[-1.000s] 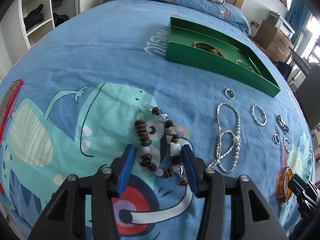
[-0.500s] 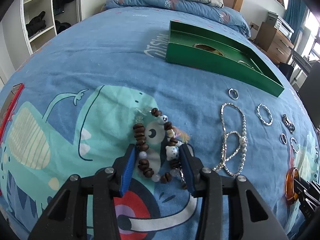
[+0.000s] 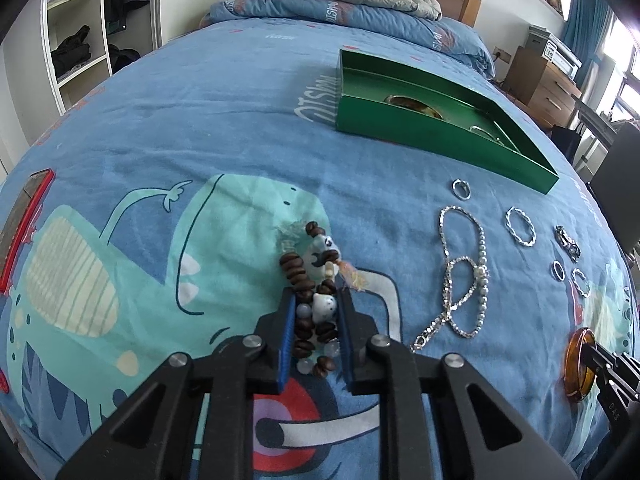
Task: Organize jewelry
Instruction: 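Grasp the beaded bracelet with the left tool while the right tool grasps the amber bangle, then lift the beaded bracelet and amber bangle and move them toward the green tray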
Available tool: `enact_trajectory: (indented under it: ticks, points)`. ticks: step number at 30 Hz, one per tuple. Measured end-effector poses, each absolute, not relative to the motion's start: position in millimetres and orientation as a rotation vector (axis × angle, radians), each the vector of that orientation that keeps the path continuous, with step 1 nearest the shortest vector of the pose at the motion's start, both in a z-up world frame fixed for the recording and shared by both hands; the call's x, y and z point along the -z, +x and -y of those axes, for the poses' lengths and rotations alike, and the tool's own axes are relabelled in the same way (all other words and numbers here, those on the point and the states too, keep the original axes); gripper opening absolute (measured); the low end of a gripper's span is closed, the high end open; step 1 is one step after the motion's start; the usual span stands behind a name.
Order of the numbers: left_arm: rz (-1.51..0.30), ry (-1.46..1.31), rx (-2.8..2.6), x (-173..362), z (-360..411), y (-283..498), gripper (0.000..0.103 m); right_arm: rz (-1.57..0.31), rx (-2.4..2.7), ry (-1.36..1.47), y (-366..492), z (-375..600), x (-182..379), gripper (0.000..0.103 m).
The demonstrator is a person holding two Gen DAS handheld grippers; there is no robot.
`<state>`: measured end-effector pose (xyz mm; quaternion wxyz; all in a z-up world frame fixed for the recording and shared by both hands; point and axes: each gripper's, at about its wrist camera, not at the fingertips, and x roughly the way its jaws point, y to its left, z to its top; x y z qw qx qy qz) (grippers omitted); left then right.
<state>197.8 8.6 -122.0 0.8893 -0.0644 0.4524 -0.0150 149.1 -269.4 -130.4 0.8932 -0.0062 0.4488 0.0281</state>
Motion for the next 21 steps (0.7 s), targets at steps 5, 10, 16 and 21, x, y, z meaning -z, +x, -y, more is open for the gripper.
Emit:
enact_trajectory:
  ticks: [5, 10, 16, 21]
  points:
    - [-0.932, -0.143, 0.028, 115, -16, 189, 0.018, -0.915, -0.049, -0.009, 143, 269, 124, 0.011]
    - [-0.917, -0.147, 0.024, 105, -24, 181, 0.018, -0.892, -0.044, -0.008, 136, 267, 114, 0.011]
    - [-0.893, -0.149, 0.026, 91, -30, 170, 0.018, -0.857, -0.04, -0.004, 127, 265, 98, 0.011]
    - [-0.87, -0.151, 0.03, 78, -33, 160, 0.018, -0.82, -0.04, -0.003, 119, 262, 82, 0.011]
